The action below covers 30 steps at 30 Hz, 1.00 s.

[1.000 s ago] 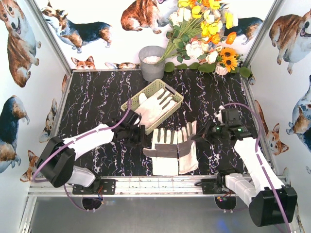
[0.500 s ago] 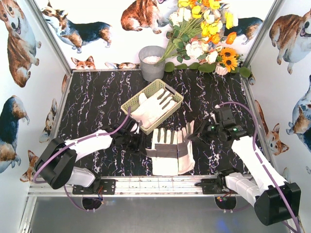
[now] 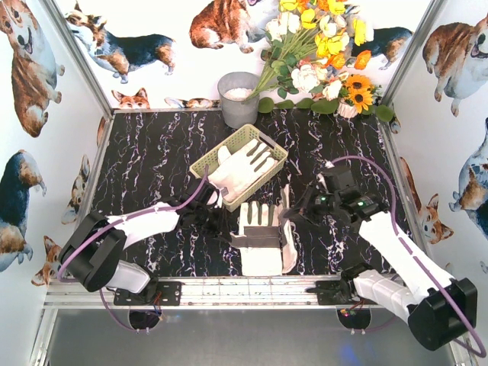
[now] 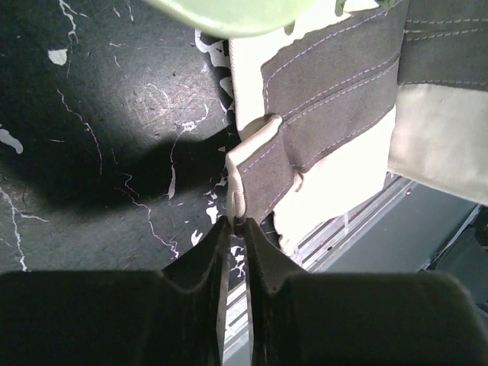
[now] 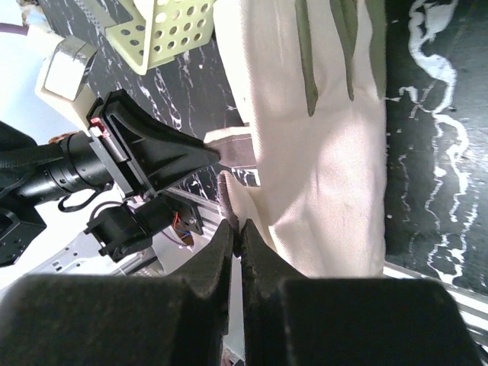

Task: Put the gloves into the storage basket
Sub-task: Pair the glove with the glove.

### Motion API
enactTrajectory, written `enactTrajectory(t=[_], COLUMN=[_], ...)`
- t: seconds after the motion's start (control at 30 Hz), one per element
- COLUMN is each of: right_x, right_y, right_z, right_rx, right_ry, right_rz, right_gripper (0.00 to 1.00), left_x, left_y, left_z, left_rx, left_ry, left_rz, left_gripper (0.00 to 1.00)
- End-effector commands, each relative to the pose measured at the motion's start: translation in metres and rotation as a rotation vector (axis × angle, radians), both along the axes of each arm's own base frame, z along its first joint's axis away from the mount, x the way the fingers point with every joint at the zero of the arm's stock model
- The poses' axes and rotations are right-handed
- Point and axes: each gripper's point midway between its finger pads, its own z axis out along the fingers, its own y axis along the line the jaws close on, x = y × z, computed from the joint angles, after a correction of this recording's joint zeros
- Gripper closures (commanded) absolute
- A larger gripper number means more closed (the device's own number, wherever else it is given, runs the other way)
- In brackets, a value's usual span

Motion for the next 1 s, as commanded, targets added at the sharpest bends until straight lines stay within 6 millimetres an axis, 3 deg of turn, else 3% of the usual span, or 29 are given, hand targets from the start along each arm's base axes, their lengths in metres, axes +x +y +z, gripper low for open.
enactTrajectory(t=[0.0,0.3,0.47,0.73,0.97], right_x=[0.019,0.023,0.025,0.031,0.024], right_y=[0.025,0.075,0.099,0.122,0.140], right_z=[0.017,0.004,-0.017,-0.034,-0.047], right_rx=[0.059,0.100,0.080,0.062,0.066], right_ry=[-0.087,-0.076,-0.050,-0.048,0.003], right_rz=[-0.026,-0.015,0.018,0.017,0.048], right_gripper=[1.00,1.00,1.00,1.00,1.00], left_x=[0.005,0.004,0.006,0.005,0.004], left_y=[-0.001,0.001,0.000,0.001,0.002], left_z=[0.004,0.003,0.003,0.002,0.001], left_rx=[-0.026,-0.023,-0.026,-0.024,-0.017], left_ry=[-0.025,-0.026,-0.026,-0.024,-0.023], left_rz=[0.006,0.022,0.028,0.035,0.035], left_gripper=[0.96,1.00,1.00,1.00,1.00])
